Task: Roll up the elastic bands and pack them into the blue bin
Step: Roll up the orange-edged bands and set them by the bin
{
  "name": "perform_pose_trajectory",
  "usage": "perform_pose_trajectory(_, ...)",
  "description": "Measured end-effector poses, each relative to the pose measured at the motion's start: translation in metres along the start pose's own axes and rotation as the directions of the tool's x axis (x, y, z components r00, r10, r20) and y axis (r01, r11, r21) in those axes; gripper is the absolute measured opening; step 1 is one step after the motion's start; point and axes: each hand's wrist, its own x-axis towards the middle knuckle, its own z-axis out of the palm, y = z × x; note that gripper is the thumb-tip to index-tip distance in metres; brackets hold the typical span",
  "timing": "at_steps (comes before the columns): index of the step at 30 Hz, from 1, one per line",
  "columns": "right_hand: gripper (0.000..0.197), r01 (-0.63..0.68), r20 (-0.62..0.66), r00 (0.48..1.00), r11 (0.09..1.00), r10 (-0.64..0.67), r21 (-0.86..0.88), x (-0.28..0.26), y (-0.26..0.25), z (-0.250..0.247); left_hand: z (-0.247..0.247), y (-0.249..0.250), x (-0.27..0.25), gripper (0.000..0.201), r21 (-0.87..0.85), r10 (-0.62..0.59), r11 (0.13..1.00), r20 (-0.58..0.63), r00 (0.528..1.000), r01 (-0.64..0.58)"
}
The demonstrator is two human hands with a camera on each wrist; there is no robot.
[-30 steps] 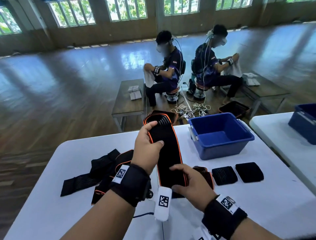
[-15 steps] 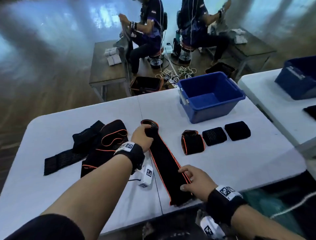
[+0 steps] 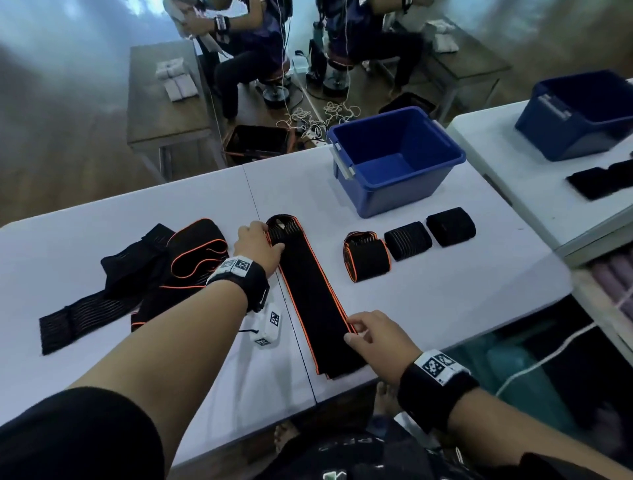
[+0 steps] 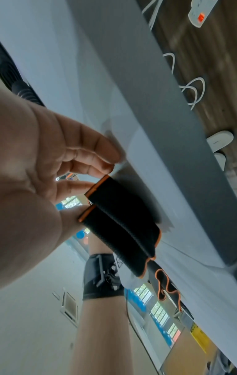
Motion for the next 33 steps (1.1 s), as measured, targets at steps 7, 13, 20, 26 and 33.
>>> perform_pose_trajectory(7,0.031,-0.051,-0.033,0.998,0.984,0.057,0.168,0.006,0.001,-0.005,-0.012,-0.012,-0.090,0.037,0.065,0.094,0.991,0.258,0.962,-0.114)
perform_pose_trajectory(13,0.020,-0.098,0.007,0.995,0.931,0.102,0.351,0.016,0.001,0.005,0.001,-0.023,-0.138,0.020,-0.041,0.053,0.998,0.339,0.939,-0.042)
perform_pose_trajectory(20,0.020,-0.111,0.015,0.993,0.894,0.116,0.434,0.019,-0.003,0.010,0.023,-0.036,-0.154,0.008,-0.268,-0.054,0.954,0.279,0.959,0.132)
perform_pose_trajectory(26,0.021,-0.100,0.046,0.995,0.882,0.088,0.461,0.016,-0.001,0.001,0.029,-0.032,-0.176,0.018,-0.414,-0.166,0.887,0.125,0.978,0.203)
perform_pose_trajectory(33,0.022,-0.138,0.129,0.988,0.837,0.081,0.529,0.016,-0.008,-0.007,0.032,-0.022,-0.191,0.017,-0.495,-0.248,0.822,0.139,0.959,0.284)
